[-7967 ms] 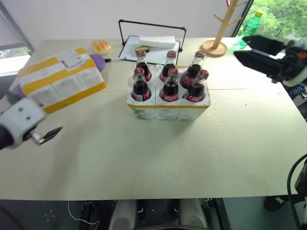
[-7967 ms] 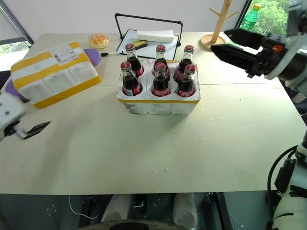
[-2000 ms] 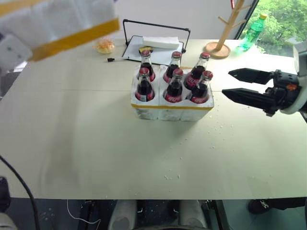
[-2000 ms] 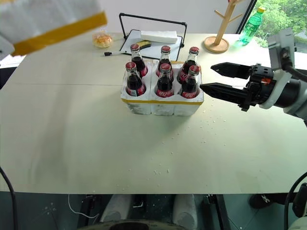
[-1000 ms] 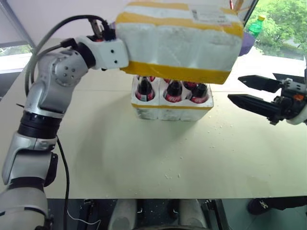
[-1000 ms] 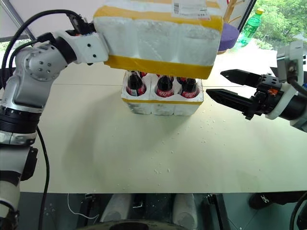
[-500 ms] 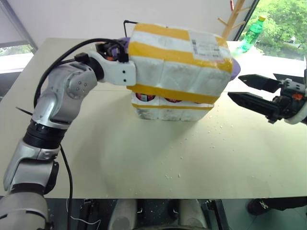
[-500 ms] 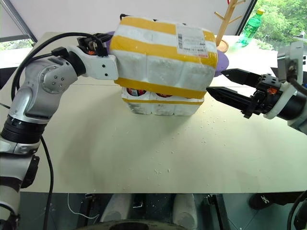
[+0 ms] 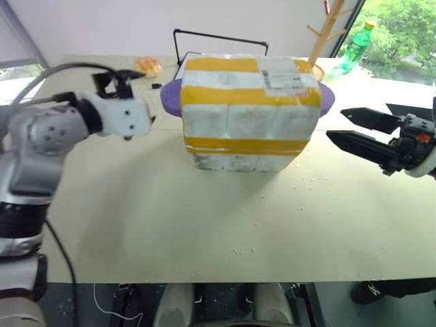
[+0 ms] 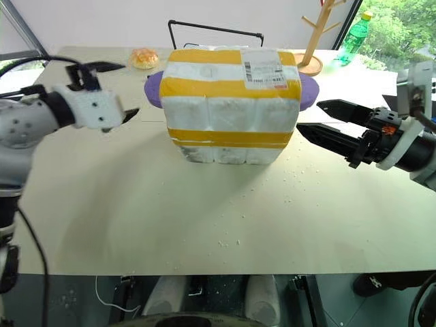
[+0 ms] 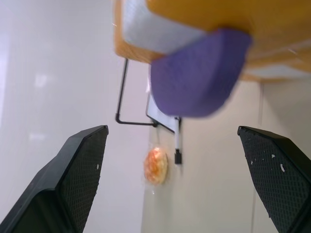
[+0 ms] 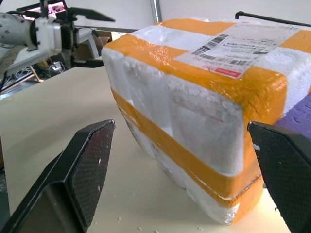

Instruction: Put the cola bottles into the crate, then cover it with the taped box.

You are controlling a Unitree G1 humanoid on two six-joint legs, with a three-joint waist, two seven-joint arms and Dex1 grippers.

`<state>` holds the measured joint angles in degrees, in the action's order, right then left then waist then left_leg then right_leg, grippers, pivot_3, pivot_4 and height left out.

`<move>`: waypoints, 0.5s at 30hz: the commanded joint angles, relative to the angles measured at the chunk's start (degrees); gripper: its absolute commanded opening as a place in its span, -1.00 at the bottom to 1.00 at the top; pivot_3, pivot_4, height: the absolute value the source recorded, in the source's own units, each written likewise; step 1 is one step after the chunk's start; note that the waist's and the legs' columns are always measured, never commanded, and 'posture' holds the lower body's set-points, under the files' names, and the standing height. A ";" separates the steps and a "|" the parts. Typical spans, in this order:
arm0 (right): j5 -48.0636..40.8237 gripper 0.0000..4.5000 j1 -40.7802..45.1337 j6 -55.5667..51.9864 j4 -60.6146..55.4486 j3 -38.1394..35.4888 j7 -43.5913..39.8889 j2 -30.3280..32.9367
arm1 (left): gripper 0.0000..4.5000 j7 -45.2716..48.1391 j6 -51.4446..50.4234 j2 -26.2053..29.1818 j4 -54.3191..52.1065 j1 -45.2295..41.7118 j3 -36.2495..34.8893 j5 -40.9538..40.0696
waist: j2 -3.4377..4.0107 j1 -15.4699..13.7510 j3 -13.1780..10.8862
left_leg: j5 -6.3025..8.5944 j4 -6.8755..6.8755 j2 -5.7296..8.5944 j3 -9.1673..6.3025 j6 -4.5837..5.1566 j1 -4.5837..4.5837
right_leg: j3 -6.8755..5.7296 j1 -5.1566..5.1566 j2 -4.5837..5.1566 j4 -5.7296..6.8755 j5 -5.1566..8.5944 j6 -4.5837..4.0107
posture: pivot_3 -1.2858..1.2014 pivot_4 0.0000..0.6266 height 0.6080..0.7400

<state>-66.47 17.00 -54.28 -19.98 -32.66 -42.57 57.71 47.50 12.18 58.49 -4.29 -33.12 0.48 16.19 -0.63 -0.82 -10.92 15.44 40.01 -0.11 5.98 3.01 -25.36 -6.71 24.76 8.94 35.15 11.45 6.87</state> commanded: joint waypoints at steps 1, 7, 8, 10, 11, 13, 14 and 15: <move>0.04 1.00 0.42 1.32 0.01 -2.30 -0.42 0.61 | 0.98 3.30 4.73 2.23 3.27 3.53 -2.09 -5.55 | 0.06 -0.12 0.03 | 0.02 0.00 0.01 0.00 0.01 0.01 | 0.00 -0.01 0.01 -0.01 0.00 0.00 | 0.03 -0.52 1.00; 1.42 1.00 0.49 1.69 1.09 -1.88 -1.80 1.16 | 0.98 17.11 -31.21 -1.42 2.19 1.31 -8.89 -38.67 | 0.03 -0.02 0.00 | 0.03 0.04 -0.01 -0.05 0.04 -0.05 | 0.00 0.00 0.00 0.00 0.00 0.00 | 0.03 -0.52 1.00; 1.74 1.00 0.52 1.73 1.46 -1.91 -2.23 1.39 | 0.98 20.36 -39.23 -0.42 1.87 0.49 -10.39 -45.55 | 0.03 0.15 0.00 | 0.03 0.04 -0.02 -0.04 0.03 -0.04 | 0.00 0.00 -0.02 0.00 0.00 0.00 | 0.03 -0.52 1.00; 2.79 1.00 0.28 1.80 2.15 -1.98 -3.46 2.18 | 0.98 24.46 -51.45 0.81 3.19 -2.85 -13.46 -56.29 | 0.04 0.23 0.00 | 0.01 0.04 -0.05 -0.03 0.02 -0.03 | 0.01 0.00 -0.07 0.02 0.00 0.01 | 0.03 -0.52 1.00; 3.48 1.00 0.03 1.89 2.52 -1.93 -4.31 2.62 | 0.98 25.77 -56.51 1.54 4.62 -4.95 -13.95 -59.51 | 0.04 0.22 -0.01 | 0.00 0.04 -0.06 -0.02 0.01 -0.02 | 0.02 0.00 -0.10 0.03 0.01 0.01 | 0.03 -0.52 1.00; 4.53 1.00 -0.52 2.02 3.24 -2.00 -6.06 3.42 | 0.98 29.21 -60.82 3.16 6.08 -6.91 -13.83 -62.38 | 0.06 0.20 0.00 | 0.00 0.04 -0.08 -0.01 0.00 -0.01 | 0.02 -0.02 -0.13 0.02 0.01 0.02 | 0.03 -0.52 1.00; 4.84 1.00 -0.67 2.07 3.56 -2.03 -6.65 3.70 | 0.98 30.33 -62.22 3.89 6.52 -7.31 -13.46 -62.96 | 0.06 0.22 0.01 | 0.00 0.03 -0.07 0.00 0.00 0.04 | 0.02 -0.08 -0.13 0.01 0.02 0.03 | 0.03 -0.52 1.00; 5.15 1.00 -0.76 2.15 3.87 -1.99 -7.15 3.92 | 0.98 31.41 -62.80 4.46 6.75 -7.37 -13.17 -63.23 | 0.08 0.23 0.01 | 0.00 0.02 -0.07 0.01 0.00 0.07 | 0.02 -0.11 -0.14 -0.01 0.02 0.03 | 0.03 -0.52 1.00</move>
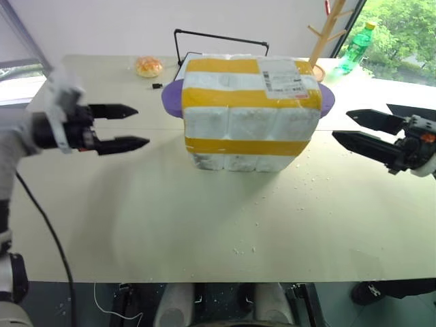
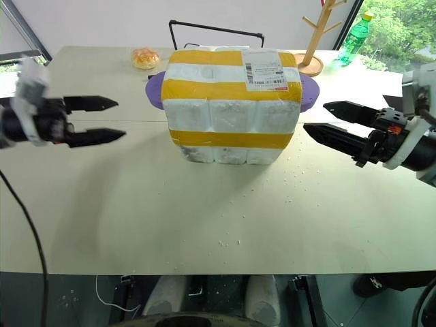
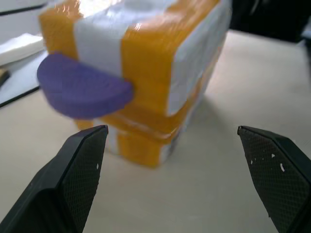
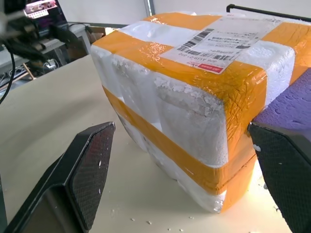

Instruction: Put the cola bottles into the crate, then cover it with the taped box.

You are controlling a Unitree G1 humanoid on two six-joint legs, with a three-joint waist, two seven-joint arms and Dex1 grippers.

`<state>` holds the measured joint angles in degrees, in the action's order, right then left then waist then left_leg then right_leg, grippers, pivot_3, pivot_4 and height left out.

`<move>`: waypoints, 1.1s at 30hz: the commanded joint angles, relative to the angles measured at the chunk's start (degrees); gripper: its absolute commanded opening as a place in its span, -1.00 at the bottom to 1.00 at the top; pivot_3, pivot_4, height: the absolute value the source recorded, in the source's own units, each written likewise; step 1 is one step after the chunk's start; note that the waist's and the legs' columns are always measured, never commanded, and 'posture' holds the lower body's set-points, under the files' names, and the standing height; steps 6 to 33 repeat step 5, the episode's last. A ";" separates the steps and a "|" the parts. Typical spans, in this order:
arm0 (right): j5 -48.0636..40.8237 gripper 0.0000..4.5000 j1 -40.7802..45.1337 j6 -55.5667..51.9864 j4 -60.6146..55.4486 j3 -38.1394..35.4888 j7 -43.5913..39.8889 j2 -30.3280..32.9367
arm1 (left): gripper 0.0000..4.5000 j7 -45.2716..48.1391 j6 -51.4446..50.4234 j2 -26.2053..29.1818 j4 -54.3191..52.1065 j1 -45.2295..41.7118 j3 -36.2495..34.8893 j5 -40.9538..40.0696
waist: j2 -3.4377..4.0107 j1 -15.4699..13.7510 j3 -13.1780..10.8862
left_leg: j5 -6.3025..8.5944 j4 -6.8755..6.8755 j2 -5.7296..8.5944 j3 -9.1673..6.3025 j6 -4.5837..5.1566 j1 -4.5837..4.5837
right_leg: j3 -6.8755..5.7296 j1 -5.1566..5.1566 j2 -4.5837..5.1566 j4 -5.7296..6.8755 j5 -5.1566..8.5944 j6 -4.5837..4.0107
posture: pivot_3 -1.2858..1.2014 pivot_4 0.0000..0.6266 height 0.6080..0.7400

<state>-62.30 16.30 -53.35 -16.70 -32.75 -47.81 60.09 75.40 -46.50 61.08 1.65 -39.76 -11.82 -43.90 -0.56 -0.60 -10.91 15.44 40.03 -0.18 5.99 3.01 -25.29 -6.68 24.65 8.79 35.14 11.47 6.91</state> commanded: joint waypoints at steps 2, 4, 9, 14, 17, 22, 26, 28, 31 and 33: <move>1.51 1.00 -0.13 1.32 1.03 -1.80 -2.71 1.80 | 0.98 4.80 -4.37 2.59 0.95 -0.60 -0.42 -2.97 | 0.02 -0.08 0.01 | 0.00 0.00 0.00 0.02 0.00 0.02 | 0.01 -0.01 0.01 -0.01 0.00 0.00 | 0.03 -0.52 1.00; 2.01 1.00 -0.15 1.27 1.33 -1.70 -3.40 1.88 | 0.98 5.32 -4.02 2.78 0.75 -0.34 -0.21 -2.20 | 0.02 -0.15 0.00 | 0.00 0.00 0.00 0.00 -0.01 0.02 | 0.00 -0.01 0.00 -0.01 0.00 -0.01 | 0.03 -0.52 1.00; 2.28 1.00 -0.17 1.30 1.46 -1.60 -3.70 1.86 | 0.98 5.45 -3.48 2.80 0.49 -0.09 -0.13 -1.62 | 0.02 -0.15 0.00 | 0.00 0.00 0.00 0.00 -0.01 0.01 | 0.00 -0.01 0.01 -0.02 0.00 -0.01 | 0.03 -0.52 1.00; 2.28 1.00 -0.17 1.30 1.46 -1.60 -3.70 1.86 | 0.98 5.45 -3.48 2.80 0.49 -0.09 -0.13 -1.62 | 0.02 -0.15 0.00 | 0.00 0.00 0.00 0.00 -0.01 0.01 | 0.00 -0.01 0.01 -0.02 0.00 -0.01 | 0.03 -0.52 1.00; 2.28 1.00 -0.17 1.30 1.46 -1.60 -3.70 1.86 | 0.98 5.45 -3.48 2.80 0.49 -0.09 -0.13 -1.62 | 0.02 -0.15 0.00 | 0.00 0.00 0.00 0.00 -0.01 0.01 | 0.00 -0.01 0.01 -0.02 0.00 -0.01 | 0.03 -0.52 1.00; 2.28 1.00 -0.17 1.30 1.46 -1.60 -3.70 1.86 | 0.98 5.45 -3.48 2.80 0.49 -0.09 -0.13 -1.62 | 0.02 -0.15 0.00 | 0.00 0.00 0.00 0.00 -0.01 0.01 | 0.00 -0.01 0.01 -0.02 0.00 -0.01 | 0.03 -0.52 1.00; 2.28 1.00 -0.17 1.30 1.46 -1.60 -3.70 1.86 | 0.98 5.45 -3.48 2.80 0.49 -0.09 -0.13 -1.62 | 0.02 -0.15 0.00 | 0.00 0.00 0.00 0.00 -0.01 0.01 | 0.00 -0.01 0.01 -0.02 0.00 -0.01 | 0.03 -0.52 1.00; 2.28 1.00 -0.17 1.30 1.46 -1.60 -3.70 1.86 | 0.98 5.45 -3.48 2.80 0.49 -0.09 -0.13 -1.62 | 0.02 -0.15 0.00 | 0.00 0.00 0.00 0.00 -0.01 0.01 | 0.00 -0.01 0.01 -0.02 0.00 -0.01 | 0.03 -0.52 1.00; 2.28 1.00 -0.17 1.30 1.46 -1.60 -3.70 1.86 | 0.98 5.45 -3.48 2.80 0.49 -0.09 -0.13 -1.62 | 0.02 -0.15 0.00 | 0.00 0.00 0.00 0.00 -0.01 0.01 | 0.00 -0.01 0.01 -0.02 0.00 -0.01 | 0.03 -0.52 1.00; 2.28 1.00 -0.17 1.30 1.46 -1.60 -3.70 1.86 | 0.98 5.45 -3.48 2.80 0.49 -0.09 -0.13 -1.62 | 0.02 -0.15 0.00 | 0.00 0.00 0.00 0.00 -0.01 0.01 | 0.00 -0.01 0.01 -0.02 0.00 -0.01 | 0.03 -0.52 1.00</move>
